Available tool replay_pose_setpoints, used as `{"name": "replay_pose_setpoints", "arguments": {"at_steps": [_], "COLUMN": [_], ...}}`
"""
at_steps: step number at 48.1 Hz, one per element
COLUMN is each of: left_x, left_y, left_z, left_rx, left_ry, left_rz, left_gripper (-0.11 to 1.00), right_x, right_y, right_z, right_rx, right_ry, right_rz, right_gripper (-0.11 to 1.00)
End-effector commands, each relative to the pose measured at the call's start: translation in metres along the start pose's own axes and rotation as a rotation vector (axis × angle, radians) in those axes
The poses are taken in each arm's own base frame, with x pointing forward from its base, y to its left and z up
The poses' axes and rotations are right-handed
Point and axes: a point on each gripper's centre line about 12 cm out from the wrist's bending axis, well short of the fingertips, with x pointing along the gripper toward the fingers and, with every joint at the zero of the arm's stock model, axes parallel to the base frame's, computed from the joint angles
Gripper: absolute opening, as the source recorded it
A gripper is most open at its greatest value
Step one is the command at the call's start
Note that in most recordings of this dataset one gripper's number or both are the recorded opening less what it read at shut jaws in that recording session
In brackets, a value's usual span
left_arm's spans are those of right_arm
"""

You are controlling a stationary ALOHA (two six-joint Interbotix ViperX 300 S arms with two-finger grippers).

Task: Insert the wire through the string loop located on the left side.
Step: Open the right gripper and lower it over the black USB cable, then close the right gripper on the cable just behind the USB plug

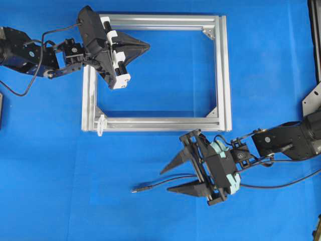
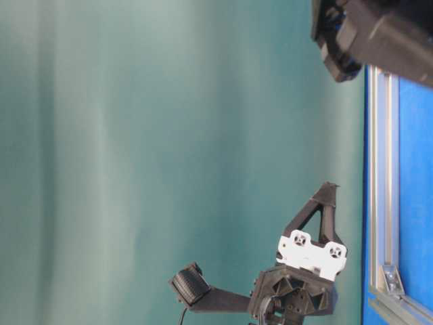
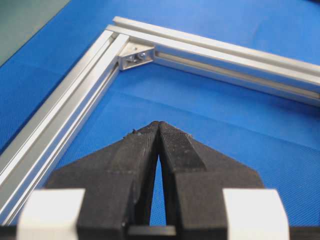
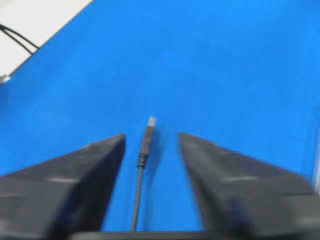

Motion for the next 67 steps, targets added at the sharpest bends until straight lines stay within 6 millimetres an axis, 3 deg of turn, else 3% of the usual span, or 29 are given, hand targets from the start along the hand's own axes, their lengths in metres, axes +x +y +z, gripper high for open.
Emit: {"name": "replay_pose_setpoints", "arguments": {"at_steps": [1,4,7,21,41,49,61,64,67], "left_x": [-0.002,-0.001,-0.001,-0.002,-0.001,-0.002,-0.002,-0.003,-0.003], "left_y": [-0.001,-0.001,-0.001,-0.001,0.001,0.001,0.001,0.002,0.001], "left_z": [0.012,0.012,0.012,0.012,0.012,0.012,0.011,0.01,0.01], "left_rx": [0.002,0.002,0.001,0.002,0.0,-0.002,0.0,0.0,0.0], "left_ry": [-0.035,-0.037,-0.037,-0.035,-0.037,-0.037,-0.034,-0.031,-0.031], "left_rz": [-0.005,-0.005,-0.002,-0.005,0.002,0.002,0.001,0.003,0.001], "left_gripper": [0.0,0.0,0.0,0.0,0.0,0.0,0.0,0.0,0.0], "right_x": [-0.002,-0.002,-0.002,0.002,0.041,0.049,0.048,0.049,0.049], "right_y": [0.002,0.002,0.002,0.002,0.004,0.003,0.003,0.003,0.002], "right_z": [0.013,0.014,0.014,0.004,-0.041,-0.051,-0.051,-0.05,-0.049], "right_rx": [0.009,0.018,0.023,0.037,0.115,0.128,0.128,0.127,0.125], "right_ry": [-0.038,-0.042,-0.042,-0.02,0.06,0.076,0.076,0.073,0.071], "right_rz": [0.004,0.002,0.0,-0.005,-0.005,-0.012,-0.012,-0.012,-0.013], "right_gripper": [0.7,0.86,0.94,0.95,0.95,0.95,0.89,0.83,0.69]}}
